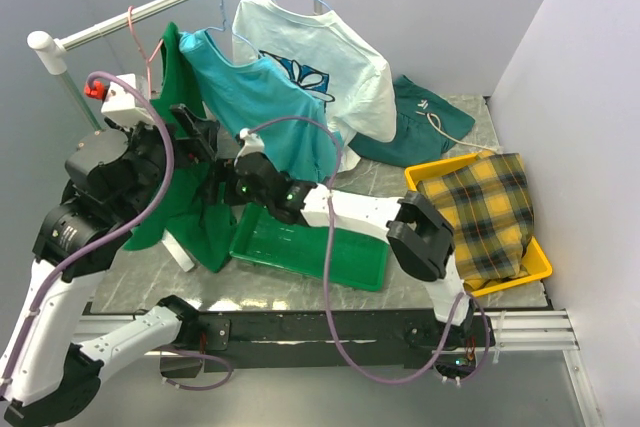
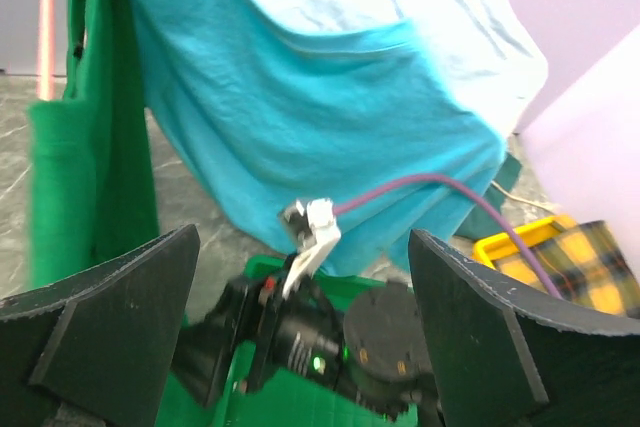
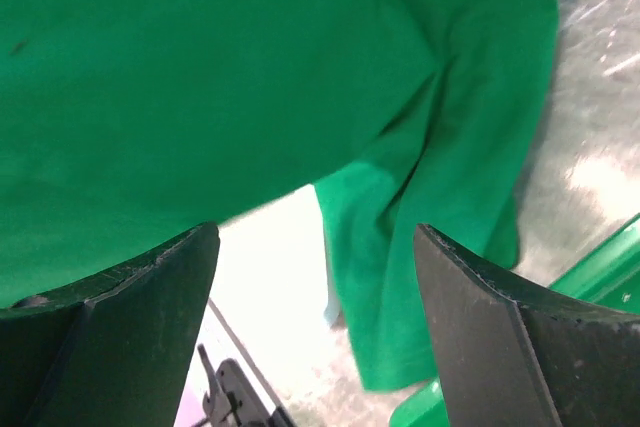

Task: Place the t-shirt on the hanger
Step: Place the hanger at the clothesline, then reset both arms

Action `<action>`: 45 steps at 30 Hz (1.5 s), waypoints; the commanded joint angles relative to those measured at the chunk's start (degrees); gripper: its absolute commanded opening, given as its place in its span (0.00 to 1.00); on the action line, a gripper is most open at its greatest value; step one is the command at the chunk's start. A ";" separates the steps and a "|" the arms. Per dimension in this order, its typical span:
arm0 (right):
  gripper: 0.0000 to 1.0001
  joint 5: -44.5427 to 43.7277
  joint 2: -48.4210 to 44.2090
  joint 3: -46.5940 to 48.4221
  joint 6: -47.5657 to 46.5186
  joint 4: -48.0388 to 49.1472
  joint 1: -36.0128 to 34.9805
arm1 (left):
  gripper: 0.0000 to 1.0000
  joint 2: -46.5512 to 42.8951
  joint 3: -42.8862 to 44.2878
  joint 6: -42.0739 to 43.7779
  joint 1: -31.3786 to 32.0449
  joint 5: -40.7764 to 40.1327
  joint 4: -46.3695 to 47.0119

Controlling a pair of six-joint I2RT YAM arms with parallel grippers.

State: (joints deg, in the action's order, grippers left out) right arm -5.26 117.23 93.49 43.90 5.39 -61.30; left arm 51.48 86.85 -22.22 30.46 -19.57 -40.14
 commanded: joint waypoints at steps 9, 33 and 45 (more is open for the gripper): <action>0.86 -12.48 -20.70 -21.32 -7.33 11.75 -7.95 | 0.97 -4.02 0.52 -1.33 -0.05 14.28 4.28; 1.00 -37.02 -82.06 -59.74 -4.53 -9.42 -4.36 | 0.97 -6.75 -36.21 -16.27 24.02 4.38 22.82; 1.00 -35.17 -84.27 -61.50 -1.97 -13.56 -4.01 | 0.96 -6.04 -45.62 -24.10 26.67 -5.65 22.21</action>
State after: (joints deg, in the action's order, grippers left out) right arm -39.70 31.99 31.33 40.99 -7.75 -65.69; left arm 45.65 41.78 -43.53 56.69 -20.88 -20.12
